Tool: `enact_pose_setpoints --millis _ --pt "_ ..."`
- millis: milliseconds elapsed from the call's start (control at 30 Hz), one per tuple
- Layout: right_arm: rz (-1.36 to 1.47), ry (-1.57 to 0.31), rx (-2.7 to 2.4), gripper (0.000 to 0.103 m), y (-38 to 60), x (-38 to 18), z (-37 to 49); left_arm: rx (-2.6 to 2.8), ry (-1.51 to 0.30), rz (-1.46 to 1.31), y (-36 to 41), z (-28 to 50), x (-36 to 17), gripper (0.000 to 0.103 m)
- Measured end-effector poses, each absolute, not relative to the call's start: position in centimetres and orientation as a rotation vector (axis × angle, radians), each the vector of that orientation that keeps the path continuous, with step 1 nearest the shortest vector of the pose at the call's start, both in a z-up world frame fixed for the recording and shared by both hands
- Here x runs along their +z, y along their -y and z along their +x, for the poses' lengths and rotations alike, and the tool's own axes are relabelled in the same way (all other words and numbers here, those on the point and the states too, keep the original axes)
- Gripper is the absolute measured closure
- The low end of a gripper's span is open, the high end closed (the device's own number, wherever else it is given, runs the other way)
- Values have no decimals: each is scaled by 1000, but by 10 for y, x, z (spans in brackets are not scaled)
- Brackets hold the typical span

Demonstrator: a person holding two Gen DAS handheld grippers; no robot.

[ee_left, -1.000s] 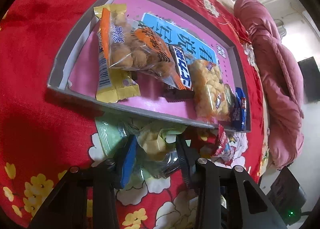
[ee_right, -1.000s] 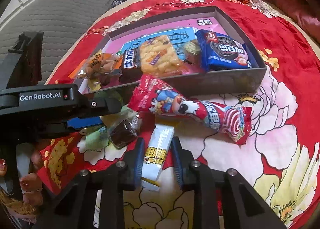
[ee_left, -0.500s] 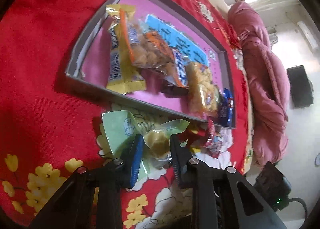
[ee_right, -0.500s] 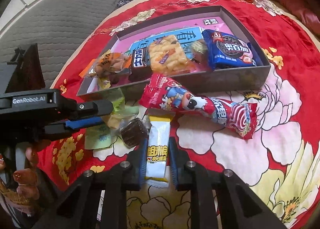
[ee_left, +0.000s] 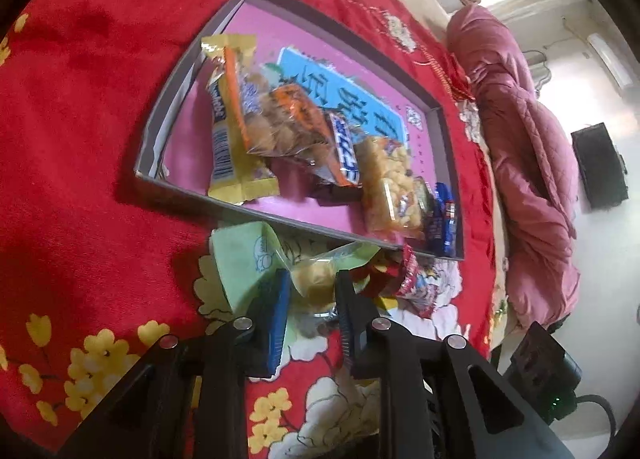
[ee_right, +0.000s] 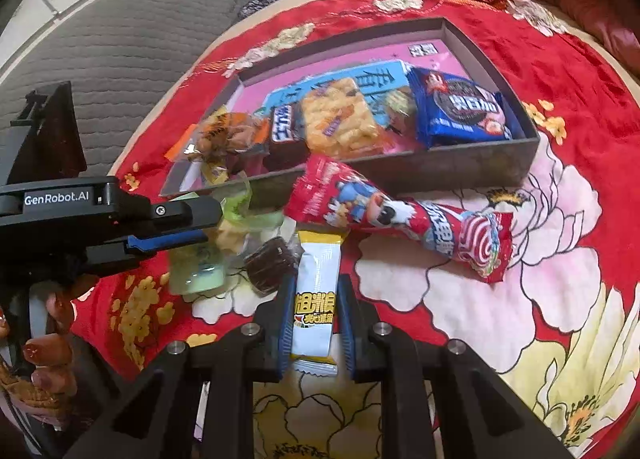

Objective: Organize snacks
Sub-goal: 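Lift the green pack toward the box with the left tool while the right tool lifts the white wafer stick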

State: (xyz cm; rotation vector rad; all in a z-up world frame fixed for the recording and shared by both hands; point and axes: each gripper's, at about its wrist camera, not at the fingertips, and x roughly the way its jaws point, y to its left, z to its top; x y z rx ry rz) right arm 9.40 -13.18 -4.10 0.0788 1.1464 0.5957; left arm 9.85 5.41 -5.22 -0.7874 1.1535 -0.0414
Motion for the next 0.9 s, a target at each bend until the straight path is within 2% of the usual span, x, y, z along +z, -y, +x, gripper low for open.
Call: enact_pose_setpoints --millis 267,600,833,900 --pt "60 -1087 626 82 128 -27 87 -40 -1138 -797 -63 92 -46 80" --pt "87 -942 700 84 130 3 81 -41 -1015 -756 -77 87 -3 80" --pt "27 -981 678 84 124 -4 82 -49 -985 -749 -80 96 8 80" --pt "2 -993 658 81 123 -8 82 -54 -983 -746 -79 99 9 80"
